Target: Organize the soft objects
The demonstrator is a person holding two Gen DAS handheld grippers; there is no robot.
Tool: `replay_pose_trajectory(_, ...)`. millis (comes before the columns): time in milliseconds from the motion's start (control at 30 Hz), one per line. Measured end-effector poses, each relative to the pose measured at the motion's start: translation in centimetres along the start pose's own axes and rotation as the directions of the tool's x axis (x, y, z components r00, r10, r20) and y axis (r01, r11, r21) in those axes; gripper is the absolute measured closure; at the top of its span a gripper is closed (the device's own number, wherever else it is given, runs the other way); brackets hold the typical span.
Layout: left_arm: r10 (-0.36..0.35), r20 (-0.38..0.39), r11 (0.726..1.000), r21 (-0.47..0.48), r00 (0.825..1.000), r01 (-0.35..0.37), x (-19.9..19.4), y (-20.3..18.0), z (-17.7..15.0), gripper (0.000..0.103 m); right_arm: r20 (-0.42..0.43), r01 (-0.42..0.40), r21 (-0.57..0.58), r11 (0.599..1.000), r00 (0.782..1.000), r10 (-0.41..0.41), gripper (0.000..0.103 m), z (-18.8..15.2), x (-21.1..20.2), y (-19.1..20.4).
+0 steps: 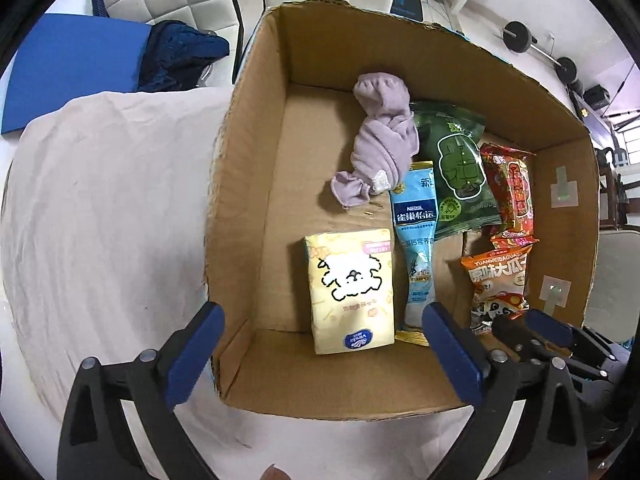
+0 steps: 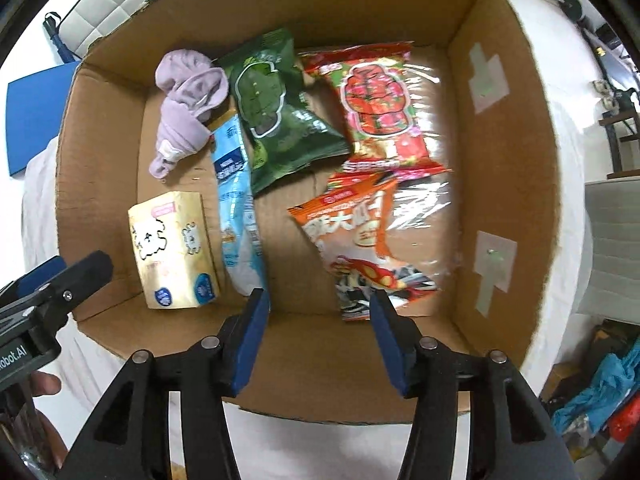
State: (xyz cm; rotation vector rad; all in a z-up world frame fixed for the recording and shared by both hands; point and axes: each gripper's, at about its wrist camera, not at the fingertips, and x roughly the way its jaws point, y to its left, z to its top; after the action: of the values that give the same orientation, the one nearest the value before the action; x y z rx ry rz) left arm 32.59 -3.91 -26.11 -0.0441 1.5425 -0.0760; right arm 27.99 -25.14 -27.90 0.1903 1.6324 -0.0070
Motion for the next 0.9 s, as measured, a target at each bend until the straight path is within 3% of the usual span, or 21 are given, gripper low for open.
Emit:
replay_pose_trajectory(100,-0.004,0.023,1.0,-0.009,1.0,0.004,-0.4,0.2,-0.4,0.002,0.016,0.007,0.008,1.0,1.0,-0.007,0.033,-0.3,-0.7,-0.4)
replay_pose_trajectory(167,0.008,0.044,1.0,-0.008,0.999,-0.008,-0.8,0.2,-0.7,0.002,0.024,0.02,0.012,1.0,0.999,-0.021,0.017,-0.5,-1.1,-0.7)
replay_pose_trajectory(300,0.03,0.089,1.0,0.004,0.996,-0.031,-1.7,-0.1,-1.3,0.0,0.047,0.042,0.024,0.999,0.998,-0.043,0.013,-0.5,-2.1,-1.1)
replay_pose_trajectory(400,0.047,0.124,0.999,0.02,0.991,-0.049,-2.5,-0.4,-1.7,0.0,0.066,0.05,0.029,0.998,0.997,-0.051,0.0,-0.9,-3.2,-1.7)
replay_pose_trajectory(700,0.047,0.156,0.998,0.04,0.987,-0.054,-4.4,-0.9,-2.9,0.0,0.125,0.087,0.027,0.996,0.988,-0.089,0.0,-1.9,-5.5,-2.0)
replay_pose_trajectory(900,0.058,0.234,0.996,0.051,0.97,-0.072,-8.0,-1.5,-5.1,0.0,0.186,0.078,0.003,0.997,0.98,-0.077,0.0,-4.4,-8.7,-1.6)
